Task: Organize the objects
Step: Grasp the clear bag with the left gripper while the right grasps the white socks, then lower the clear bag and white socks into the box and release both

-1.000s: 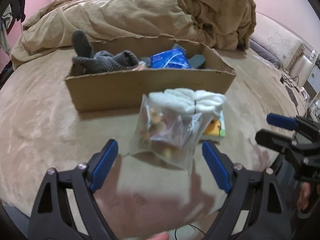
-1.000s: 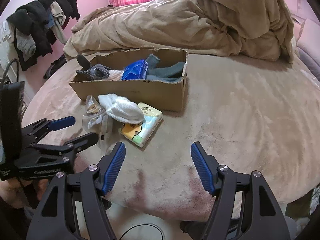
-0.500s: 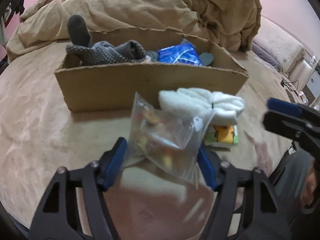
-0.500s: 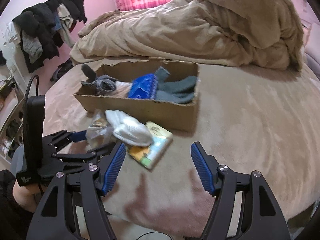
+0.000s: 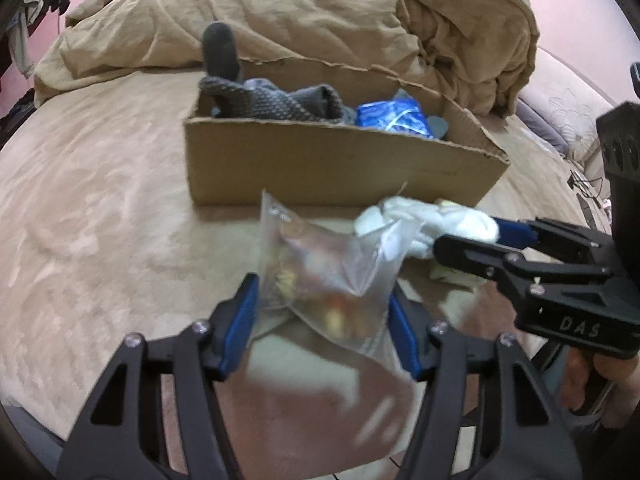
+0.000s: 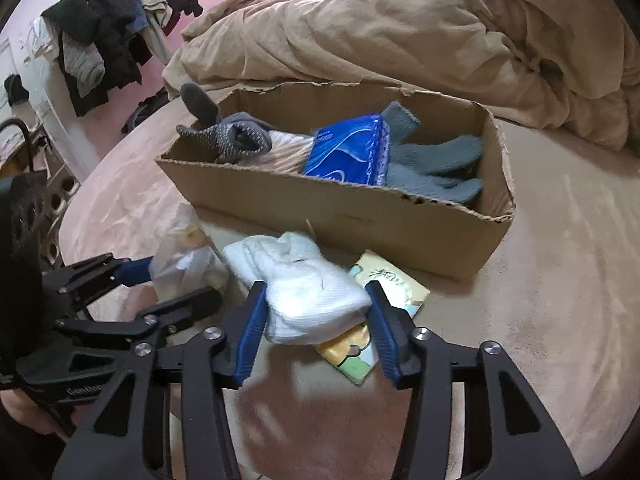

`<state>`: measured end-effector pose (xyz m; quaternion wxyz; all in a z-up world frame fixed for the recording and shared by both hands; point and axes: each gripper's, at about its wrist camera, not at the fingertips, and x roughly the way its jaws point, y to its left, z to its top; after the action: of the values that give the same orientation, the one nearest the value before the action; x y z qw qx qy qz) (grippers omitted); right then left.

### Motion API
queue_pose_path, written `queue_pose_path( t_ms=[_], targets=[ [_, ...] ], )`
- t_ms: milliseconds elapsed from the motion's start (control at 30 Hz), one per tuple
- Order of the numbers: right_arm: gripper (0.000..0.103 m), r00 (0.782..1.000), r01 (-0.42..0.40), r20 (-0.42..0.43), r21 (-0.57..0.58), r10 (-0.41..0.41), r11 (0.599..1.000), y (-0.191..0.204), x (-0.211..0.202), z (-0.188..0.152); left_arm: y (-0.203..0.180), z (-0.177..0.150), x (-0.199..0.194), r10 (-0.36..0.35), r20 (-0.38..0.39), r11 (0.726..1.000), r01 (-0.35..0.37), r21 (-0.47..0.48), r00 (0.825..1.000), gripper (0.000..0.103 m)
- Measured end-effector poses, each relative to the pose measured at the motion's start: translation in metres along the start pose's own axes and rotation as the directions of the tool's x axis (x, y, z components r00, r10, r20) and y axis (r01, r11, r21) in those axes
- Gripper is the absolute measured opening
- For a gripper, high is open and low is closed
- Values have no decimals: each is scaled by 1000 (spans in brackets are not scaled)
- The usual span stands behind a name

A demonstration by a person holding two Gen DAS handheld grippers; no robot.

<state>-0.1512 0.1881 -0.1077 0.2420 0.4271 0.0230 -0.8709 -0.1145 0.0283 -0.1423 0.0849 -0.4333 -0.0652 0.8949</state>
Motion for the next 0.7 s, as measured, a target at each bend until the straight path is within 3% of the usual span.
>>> queue_pose_path(
  t_ms=[167,533,700],
  targets=[
    [39,1000,20,17,-19,-19,1000,3,-6,-4,4,-4,-12,8,-2,1000,-8,-19,1000,61],
    [38,994,72,85,-34,-69,997,2,-47,-11,6,-4,-43,-14,-3,997,14,-70,1000,61],
    [38,988,84,135,-33,-79,996,0,-80,-6,-1,8,-68,-16,30,998,17,-57,999,61]
  ],
)
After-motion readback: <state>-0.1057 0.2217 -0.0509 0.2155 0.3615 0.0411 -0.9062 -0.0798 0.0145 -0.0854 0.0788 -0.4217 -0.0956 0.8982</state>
